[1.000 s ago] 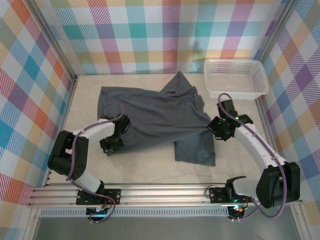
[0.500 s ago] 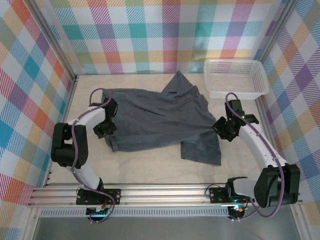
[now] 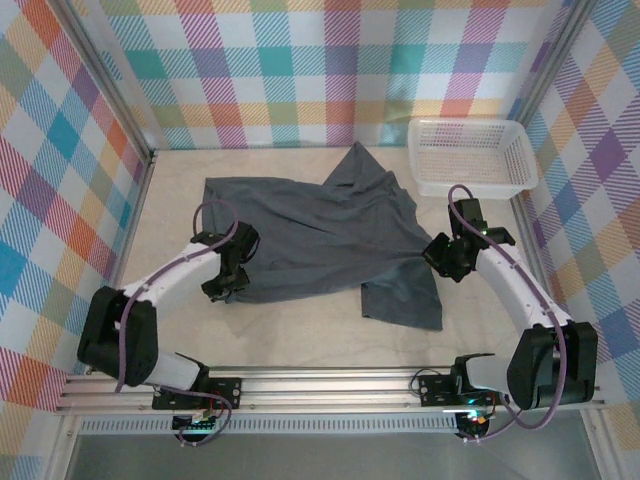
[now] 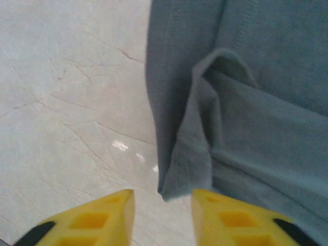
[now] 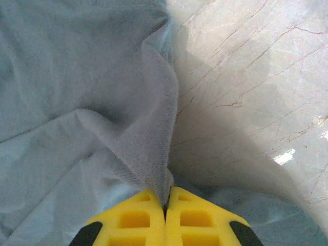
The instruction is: Fold the inside-out t-shirt
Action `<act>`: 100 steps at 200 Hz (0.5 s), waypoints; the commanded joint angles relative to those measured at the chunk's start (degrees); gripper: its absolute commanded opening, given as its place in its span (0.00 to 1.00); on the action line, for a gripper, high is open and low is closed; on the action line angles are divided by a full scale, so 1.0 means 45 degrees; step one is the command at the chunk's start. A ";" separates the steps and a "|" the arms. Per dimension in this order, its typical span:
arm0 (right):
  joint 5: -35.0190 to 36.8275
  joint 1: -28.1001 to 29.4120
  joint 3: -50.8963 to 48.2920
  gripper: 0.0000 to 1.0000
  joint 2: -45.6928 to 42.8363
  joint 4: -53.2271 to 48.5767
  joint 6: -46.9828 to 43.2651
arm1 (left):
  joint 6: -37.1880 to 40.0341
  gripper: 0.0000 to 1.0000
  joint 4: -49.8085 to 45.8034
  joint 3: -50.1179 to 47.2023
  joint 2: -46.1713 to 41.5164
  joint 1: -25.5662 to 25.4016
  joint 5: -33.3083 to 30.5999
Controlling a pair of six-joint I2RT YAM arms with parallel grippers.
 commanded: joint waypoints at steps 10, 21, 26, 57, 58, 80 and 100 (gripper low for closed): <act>0.0000 -0.0077 0.0032 0.00 -0.0278 -0.0174 -0.0441 | 0.0166 0.43 0.0596 0.0661 0.0697 0.0047 -0.1042; 0.0015 -0.0067 -0.0049 0.00 -0.0348 -0.0189 -0.0483 | 0.0329 0.43 0.0721 0.0702 0.0978 0.0122 -0.0821; 0.0029 -0.0067 -0.0086 0.00 -0.0364 -0.0181 -0.0485 | 0.0347 0.43 0.0782 0.0648 0.1100 0.0163 -0.0753; -0.0100 -0.0074 -0.0398 0.00 -0.0434 -0.0050 -0.0324 | 0.0322 0.41 0.1361 0.0051 0.1318 0.0371 -0.0353; -0.0106 -0.0066 -0.0411 0.00 -0.0442 -0.0047 -0.0327 | 0.0336 0.40 0.1380 0.0031 0.1317 0.0376 -0.0352; -0.0136 -0.0061 -0.0407 0.00 -0.0397 -0.0024 -0.0348 | 0.0373 0.25 0.1522 -0.0174 0.1471 0.0559 -0.0558; -0.0103 -0.0067 -0.0254 0.00 -0.0381 -0.0167 -0.0427 | 0.0410 0.07 0.1244 -0.0066 0.1457 0.0740 -0.0784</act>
